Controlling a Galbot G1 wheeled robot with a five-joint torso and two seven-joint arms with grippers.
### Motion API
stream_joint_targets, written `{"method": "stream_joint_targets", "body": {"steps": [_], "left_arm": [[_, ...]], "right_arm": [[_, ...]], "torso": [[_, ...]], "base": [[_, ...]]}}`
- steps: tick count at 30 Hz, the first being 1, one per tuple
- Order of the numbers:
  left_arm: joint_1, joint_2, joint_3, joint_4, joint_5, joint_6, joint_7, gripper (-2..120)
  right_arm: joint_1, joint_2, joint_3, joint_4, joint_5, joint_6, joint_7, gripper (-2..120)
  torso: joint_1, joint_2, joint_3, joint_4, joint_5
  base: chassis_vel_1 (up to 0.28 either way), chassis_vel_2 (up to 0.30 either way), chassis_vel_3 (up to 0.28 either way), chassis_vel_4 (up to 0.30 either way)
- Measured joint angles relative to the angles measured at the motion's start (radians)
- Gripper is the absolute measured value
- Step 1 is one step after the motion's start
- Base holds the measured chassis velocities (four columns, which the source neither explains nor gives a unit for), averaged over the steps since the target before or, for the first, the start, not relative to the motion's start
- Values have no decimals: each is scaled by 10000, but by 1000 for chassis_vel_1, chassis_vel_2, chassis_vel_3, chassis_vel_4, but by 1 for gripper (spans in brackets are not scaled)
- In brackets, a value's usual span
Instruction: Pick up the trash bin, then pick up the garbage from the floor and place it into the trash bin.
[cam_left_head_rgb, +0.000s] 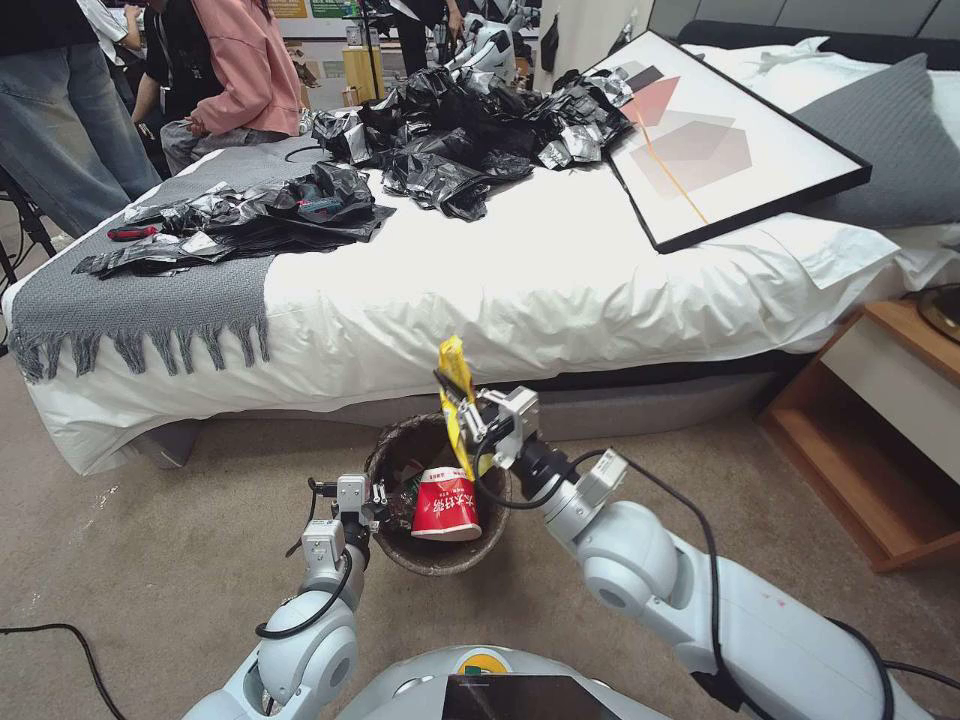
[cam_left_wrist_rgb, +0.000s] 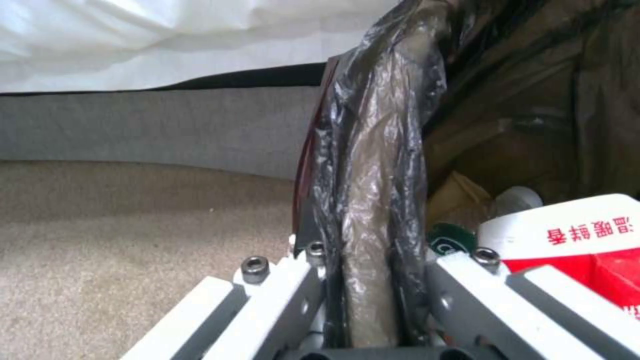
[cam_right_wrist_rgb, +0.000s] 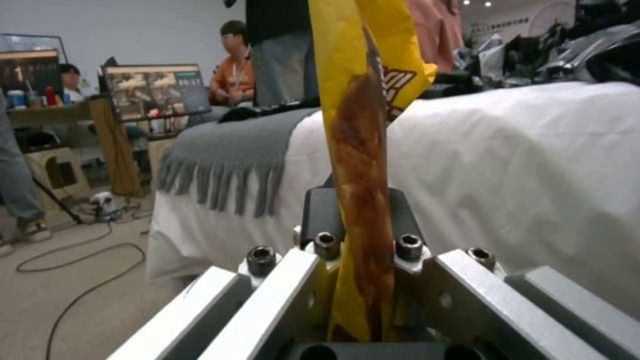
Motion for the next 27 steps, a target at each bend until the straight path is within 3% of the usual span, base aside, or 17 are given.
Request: {"method": "stream_joint_targets", "body": {"steps": [11,27], "left_arm": [[3,-46,38,-68,5,26,11,0],[-58,-41,44,-104,-6,18,20,0]], "right_arm": [[583,433,-1862,-1364,-489,143,33,0],[975,895,-2772,-2637,-725,189,232,0]], "torso": [[0,0,-1,-1,0],[0,0,-1,-1,0]], "base": [[0,0,0,0],[0,0,0,0]]}}
